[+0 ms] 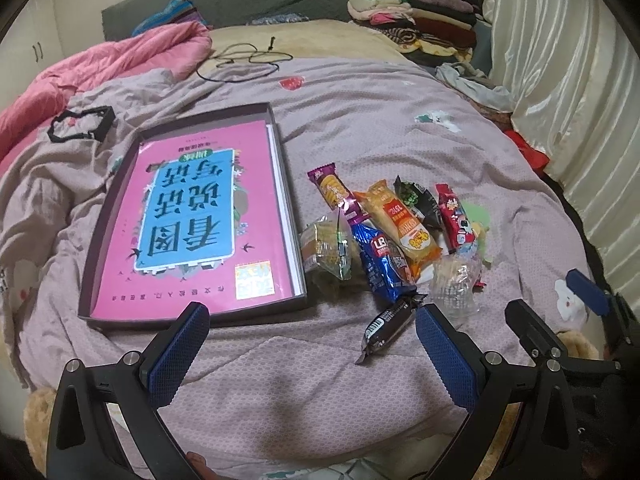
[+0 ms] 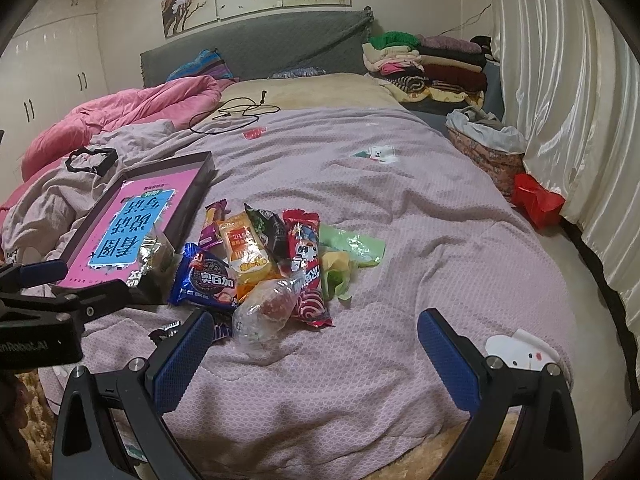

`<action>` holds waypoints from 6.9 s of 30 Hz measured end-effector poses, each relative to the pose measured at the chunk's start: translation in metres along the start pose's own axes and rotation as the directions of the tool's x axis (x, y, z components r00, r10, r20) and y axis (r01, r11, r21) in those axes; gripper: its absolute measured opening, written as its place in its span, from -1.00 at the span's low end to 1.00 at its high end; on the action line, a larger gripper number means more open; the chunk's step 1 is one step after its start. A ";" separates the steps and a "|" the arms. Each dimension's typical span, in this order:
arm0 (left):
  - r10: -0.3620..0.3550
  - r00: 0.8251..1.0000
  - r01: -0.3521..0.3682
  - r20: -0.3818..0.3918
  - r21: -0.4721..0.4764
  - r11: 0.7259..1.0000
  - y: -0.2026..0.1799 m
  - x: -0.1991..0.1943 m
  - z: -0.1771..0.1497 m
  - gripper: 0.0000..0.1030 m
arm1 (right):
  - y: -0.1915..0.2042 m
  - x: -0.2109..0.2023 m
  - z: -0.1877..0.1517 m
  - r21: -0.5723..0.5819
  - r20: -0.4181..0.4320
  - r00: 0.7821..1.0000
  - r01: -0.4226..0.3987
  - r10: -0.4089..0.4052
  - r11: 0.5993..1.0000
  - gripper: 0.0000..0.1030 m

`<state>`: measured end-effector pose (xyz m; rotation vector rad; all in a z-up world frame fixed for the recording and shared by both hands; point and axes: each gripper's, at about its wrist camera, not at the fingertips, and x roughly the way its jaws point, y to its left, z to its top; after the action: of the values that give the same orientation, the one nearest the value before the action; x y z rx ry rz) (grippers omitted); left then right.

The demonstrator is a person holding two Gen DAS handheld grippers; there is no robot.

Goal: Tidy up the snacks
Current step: 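Grasp the blue biscuit packet with the left tool while the right tool grasps the clear bag, then carry the blue packet onto the tray with the left tool while the right drops the clear bag, then move the left tool to the chocolate bar while the right tool moves to the red candy packet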

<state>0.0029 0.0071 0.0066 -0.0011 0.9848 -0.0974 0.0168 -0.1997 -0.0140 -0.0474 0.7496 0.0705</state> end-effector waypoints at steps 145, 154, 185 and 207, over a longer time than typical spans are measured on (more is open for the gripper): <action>-0.008 0.996 -0.012 -0.088 -0.218 0.976 0.159 0.051 0.010 -0.56 | 0.165 0.094 0.033 -0.261 -0.143 0.890 -0.456 0.433 0.851 -0.23; 0.003 0.996 -0.024 -0.088 -0.232 0.972 0.163 0.052 0.010 -0.53 | 0.167 0.093 0.030 -0.267 -0.152 0.891 -0.454 0.428 0.850 -0.20; 0.063 0.997 -0.069 -0.032 -0.249 0.966 0.150 0.015 0.032 0.31 | 0.087 0.048 0.043 -0.126 0.013 0.900 -0.430 0.435 0.894 0.02; -0.082 0.997 0.083 0.015 -0.094 0.992 0.057 -0.026 0.057 0.48 | 0.018 0.023 0.054 -0.046 0.012 0.952 -0.306 0.307 0.951 0.25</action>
<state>0.0401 0.0633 0.0574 -0.1290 0.9775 -0.1264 0.0684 -0.1773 0.0094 0.0284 0.7312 0.3835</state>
